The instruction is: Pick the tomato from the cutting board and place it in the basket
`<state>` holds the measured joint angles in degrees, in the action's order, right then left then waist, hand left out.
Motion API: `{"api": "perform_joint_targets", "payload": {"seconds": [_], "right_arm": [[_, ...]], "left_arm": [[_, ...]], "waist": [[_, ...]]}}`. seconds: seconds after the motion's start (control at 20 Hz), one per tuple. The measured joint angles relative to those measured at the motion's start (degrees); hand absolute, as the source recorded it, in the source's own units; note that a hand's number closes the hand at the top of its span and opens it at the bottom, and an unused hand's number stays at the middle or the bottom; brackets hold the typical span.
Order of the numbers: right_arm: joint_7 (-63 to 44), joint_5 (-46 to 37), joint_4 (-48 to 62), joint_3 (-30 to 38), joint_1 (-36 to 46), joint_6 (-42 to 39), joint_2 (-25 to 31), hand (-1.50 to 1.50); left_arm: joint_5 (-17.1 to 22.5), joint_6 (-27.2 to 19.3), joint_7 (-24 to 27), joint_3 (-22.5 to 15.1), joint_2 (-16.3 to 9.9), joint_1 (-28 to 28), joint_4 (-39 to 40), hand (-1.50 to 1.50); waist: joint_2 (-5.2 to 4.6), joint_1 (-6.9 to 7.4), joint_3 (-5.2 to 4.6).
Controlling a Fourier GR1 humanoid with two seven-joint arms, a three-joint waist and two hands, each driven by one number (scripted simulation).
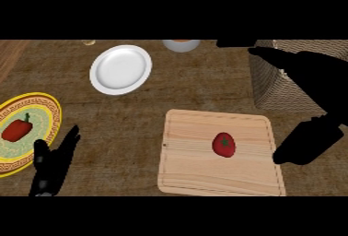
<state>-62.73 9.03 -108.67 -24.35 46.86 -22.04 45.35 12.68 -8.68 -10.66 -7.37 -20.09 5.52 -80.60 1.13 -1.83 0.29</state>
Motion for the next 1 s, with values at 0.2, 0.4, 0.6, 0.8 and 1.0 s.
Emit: {"api": "perform_joint_targets", "payload": {"seconds": [0.2,0.4,0.6,0.8,1.0], "right_arm": [[-1.33,3.1,-2.83,-0.2,-1.16,0.52,2.26,-1.5],[-1.59,2.01,-5.47,-1.3,-4.22,1.98,2.61,-1.5],[-0.65,-2.06,-5.38,-3.33,-6.84,3.58,0.51,-1.5],[0.73,-8.37,-5.06,-5.9,-10.59,5.58,-2.26,-1.5],[1.39,-12.91,-3.72,-8.28,-12.84,6.62,-4.22,-1.5]], "left_arm": [[-1.1,-0.62,-0.01,-0.66,0.84,0.3,-0.83,0.0],[-1.17,0.38,0.31,-0.43,0.85,0.09,-0.52,0.0],[-1.13,1.22,0.0,-0.17,1.04,-0.53,-0.13,0.0],[-1.15,1.87,-0.23,0.23,0.71,0.4,-1.47,0.0],[-2.09,1.34,-0.29,0.11,1.42,0.48,-1.65,0.0]], "waist": [[-0.22,0.58,0.07],[-0.4,0.95,0.13],[-0.58,1.45,0.2],[-0.67,1.8,0.19],[-0.72,1.87,0.18]]}}
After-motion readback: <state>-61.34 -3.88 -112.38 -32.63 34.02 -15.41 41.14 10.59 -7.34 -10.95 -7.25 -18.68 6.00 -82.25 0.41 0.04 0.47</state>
